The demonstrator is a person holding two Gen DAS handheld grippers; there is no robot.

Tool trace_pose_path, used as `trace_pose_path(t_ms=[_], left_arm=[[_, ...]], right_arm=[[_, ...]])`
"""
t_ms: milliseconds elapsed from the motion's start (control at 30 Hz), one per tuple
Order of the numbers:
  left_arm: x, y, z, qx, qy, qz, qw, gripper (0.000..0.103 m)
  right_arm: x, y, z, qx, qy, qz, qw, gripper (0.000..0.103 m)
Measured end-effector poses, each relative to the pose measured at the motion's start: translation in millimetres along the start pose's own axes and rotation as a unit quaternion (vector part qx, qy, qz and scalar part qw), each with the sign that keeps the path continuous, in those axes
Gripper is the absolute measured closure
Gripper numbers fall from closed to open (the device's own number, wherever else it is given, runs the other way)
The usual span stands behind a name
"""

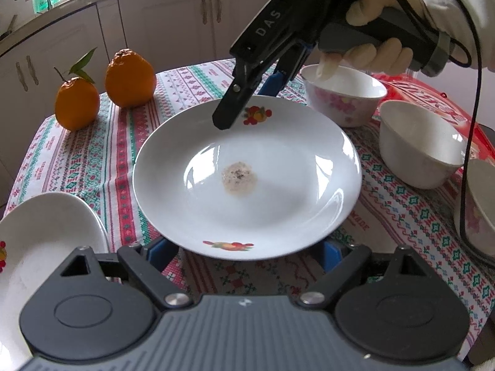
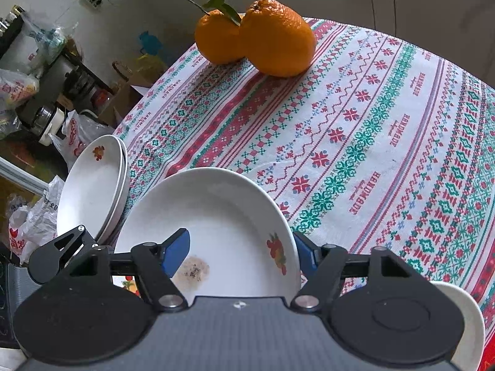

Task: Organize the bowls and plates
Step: 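Lift the held plate with the right gripper and carry it toward the plate stack, then lower the plate onto the plate stack and open the right gripper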

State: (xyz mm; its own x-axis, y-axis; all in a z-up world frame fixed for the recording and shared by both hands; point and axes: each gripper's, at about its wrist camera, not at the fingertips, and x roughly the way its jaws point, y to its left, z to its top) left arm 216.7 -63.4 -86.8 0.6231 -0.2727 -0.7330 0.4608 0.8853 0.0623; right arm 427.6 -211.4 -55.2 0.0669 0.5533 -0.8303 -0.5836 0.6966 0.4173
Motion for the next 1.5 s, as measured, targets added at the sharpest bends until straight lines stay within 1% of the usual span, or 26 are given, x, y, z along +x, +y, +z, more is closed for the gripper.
trace_pose_path(t_ms=[467,833,967,1267,1500], left_arm=[[-29.6,9.4,2.5,-0.008,-0.007,-0.005,0.9999,0.013],[-64.0,32.2,-6.5,-0.021,-0.022,0.012,0.9995,0.013],[-76.4,44.2,-16.9,-0.029,-0.022,0.021,0.9991,0.013],[-101.7,75.8,-42.8,-0.055,-0.015,0.048,0.9972,0.013],[-111.8,99.5,-62.7,-0.074,-0.003,0.066,0.9951,0.013]], right_arm=[[-15.2,28.0,3.4,-0.013,-0.015,0.0,1.0,0.026],[-14.0,72.8,19.0,-0.04,-0.025,0.003,0.999,0.026],[-4.3,94.5,27.3,-0.055,-0.02,0.007,0.998,0.026],[34.6,138.9,49.7,-0.083,-0.005,0.03,0.996,0.026],[65.5,163.5,64.1,-0.095,0.006,0.051,0.994,0.026]])
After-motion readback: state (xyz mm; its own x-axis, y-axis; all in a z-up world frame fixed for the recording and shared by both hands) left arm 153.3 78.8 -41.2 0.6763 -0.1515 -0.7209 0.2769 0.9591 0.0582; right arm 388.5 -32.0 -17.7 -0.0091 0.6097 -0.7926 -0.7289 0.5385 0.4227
